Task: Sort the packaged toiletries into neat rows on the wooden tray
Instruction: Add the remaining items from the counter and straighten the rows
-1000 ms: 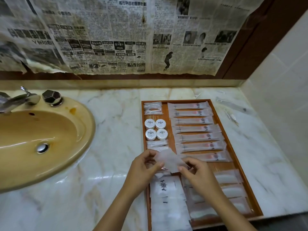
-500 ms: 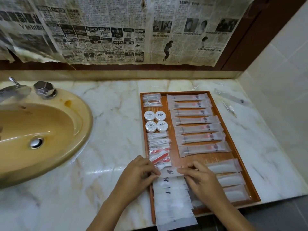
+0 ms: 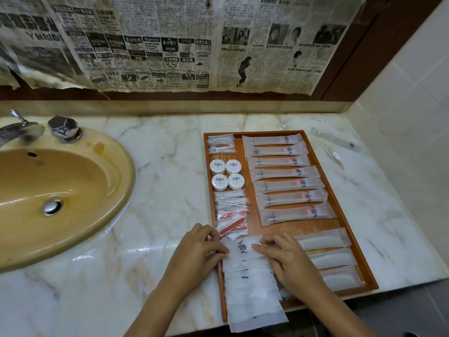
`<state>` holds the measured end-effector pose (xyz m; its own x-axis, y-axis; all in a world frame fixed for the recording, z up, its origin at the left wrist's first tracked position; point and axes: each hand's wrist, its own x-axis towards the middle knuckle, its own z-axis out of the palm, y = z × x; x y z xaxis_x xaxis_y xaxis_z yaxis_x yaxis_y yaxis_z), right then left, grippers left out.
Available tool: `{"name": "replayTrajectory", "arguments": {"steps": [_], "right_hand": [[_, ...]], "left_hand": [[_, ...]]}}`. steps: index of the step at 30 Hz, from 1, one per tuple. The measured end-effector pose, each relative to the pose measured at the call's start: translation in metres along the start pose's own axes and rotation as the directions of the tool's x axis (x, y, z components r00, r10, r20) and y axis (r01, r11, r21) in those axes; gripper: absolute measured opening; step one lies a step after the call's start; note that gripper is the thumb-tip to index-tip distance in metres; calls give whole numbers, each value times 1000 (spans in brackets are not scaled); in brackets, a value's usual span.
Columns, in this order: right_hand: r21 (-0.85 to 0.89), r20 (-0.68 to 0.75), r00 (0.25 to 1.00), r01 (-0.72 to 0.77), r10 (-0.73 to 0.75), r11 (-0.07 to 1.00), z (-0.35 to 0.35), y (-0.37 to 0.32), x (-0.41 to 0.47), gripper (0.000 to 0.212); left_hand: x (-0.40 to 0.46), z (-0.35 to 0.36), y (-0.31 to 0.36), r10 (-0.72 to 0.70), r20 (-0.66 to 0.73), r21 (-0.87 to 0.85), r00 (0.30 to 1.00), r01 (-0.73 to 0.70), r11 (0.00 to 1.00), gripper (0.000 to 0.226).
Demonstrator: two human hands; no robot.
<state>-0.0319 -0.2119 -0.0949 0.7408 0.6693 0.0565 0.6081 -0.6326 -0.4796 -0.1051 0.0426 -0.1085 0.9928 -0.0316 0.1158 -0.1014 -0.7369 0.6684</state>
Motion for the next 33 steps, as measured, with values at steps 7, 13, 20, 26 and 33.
{"name": "replayTrajectory", "arguments": {"steps": [7, 13, 20, 26, 33], "right_hand": [[3, 96, 993, -67, 66, 998, 0, -1, -3, 46], [-8, 160, 982, -102, 102, 995, 0, -1, -8, 53], [43, 113, 987, -117, 111, 992, -3, -4, -6, 47], [21, 104, 992, -78, 76, 997, 0, -3, -5, 37], [23, 107, 992, -76, 73, 997, 0, -2, -8, 35]], "left_hand": [[-2, -2, 1, -43, 12, -10, 999, 44, 999, 14], [-7, -3, 4, -85, 60, -81, 995, 89, 993, 15], [-11, -1, 10, -162, 33, -107, 986, 165, 981, 27], [-9, 2, 13, -212, 30, -53, 977, 213, 976, 30], [-10, 4, 14, -235, 29, 4, 972, 235, 972, 31]]}}
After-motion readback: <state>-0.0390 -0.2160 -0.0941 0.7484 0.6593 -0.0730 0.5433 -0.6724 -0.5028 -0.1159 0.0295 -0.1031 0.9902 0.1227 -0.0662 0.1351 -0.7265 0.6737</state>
